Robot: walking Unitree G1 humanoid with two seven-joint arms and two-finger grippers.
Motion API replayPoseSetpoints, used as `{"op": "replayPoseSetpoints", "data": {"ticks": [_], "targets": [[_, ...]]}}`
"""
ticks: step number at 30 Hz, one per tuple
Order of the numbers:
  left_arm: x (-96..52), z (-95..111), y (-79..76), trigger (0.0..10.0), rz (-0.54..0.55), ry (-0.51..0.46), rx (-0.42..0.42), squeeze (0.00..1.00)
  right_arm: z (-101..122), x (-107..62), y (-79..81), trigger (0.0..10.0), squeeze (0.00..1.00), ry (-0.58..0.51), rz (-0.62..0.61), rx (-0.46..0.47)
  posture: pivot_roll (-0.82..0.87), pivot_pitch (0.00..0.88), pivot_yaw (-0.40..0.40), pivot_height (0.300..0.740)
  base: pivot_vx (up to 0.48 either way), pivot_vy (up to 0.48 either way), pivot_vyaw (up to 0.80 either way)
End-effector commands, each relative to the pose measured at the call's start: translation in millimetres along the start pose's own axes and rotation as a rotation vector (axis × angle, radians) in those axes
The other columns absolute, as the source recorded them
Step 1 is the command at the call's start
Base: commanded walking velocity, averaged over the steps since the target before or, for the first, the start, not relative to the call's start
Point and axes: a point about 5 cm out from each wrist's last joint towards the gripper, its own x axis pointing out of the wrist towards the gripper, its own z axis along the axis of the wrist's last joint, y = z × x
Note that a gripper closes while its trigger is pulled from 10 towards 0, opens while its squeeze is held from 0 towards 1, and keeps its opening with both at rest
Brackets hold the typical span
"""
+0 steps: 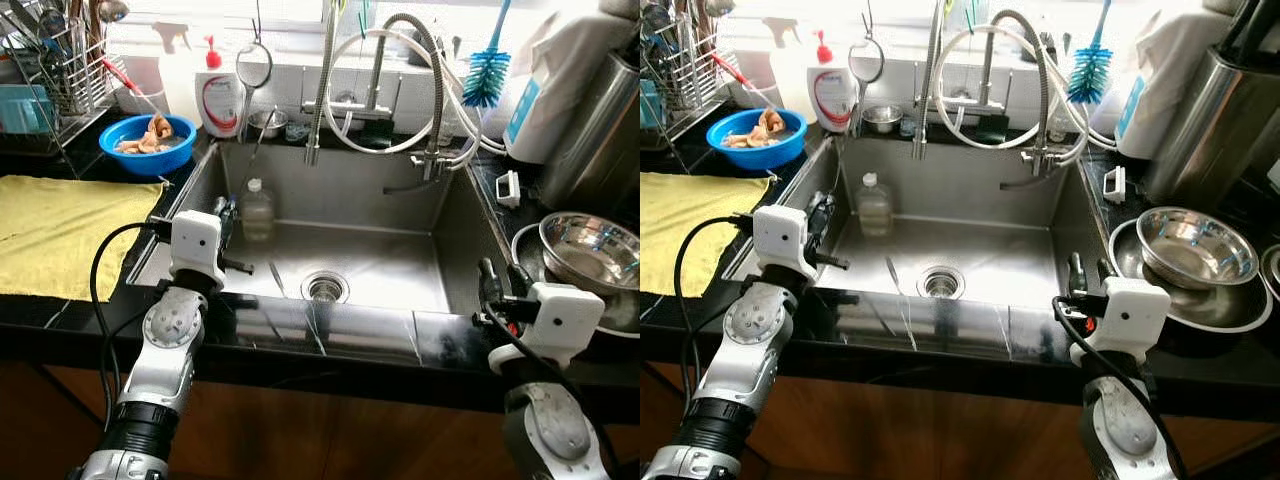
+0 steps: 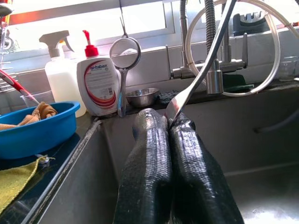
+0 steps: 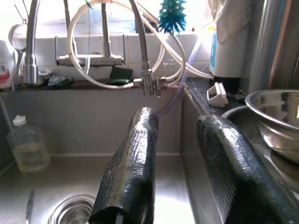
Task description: Kitchen organization
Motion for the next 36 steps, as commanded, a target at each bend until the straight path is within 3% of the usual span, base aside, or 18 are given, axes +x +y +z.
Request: {"op": "replayPoseSetpoints", "data": {"ticks": [1,7,15,36], "targets": [[3.0,10,2.3,10.0,0.010,-0.028,-0.017,0.00,2,-0.2,-1.9,10.0,0.00,-0.026,-0.014,-0.017,0.02,0.000,-0.033,0.719,0.000,0.000,0.00],[6.6,27,3.3,10.0,0.007,-0.086,-0.030,0.00,6,2.0,-1.3,10.0,0.00,-0.047,-0.010,-0.032,0.02,0.000,-0.037,0.719,0.000,0.000,0.00],[3.9,32,-0.2,10.0,-0.008,-0.093,-0.004,0.00,3,3.3,-1.0,10.0,0.00,-0.045,-0.018,-0.037,0.03,0.000,-0.038,0.719,0.000,0.000,0.00],[3.6,36,-6.2,10.0,-0.023,-0.095,0.029,0.00,5,6.8,-1.2,10.0,0.00,-0.062,-0.008,-0.050,0.03,0.000,-0.035,0.719,0.000,0.000,0.79]]}}
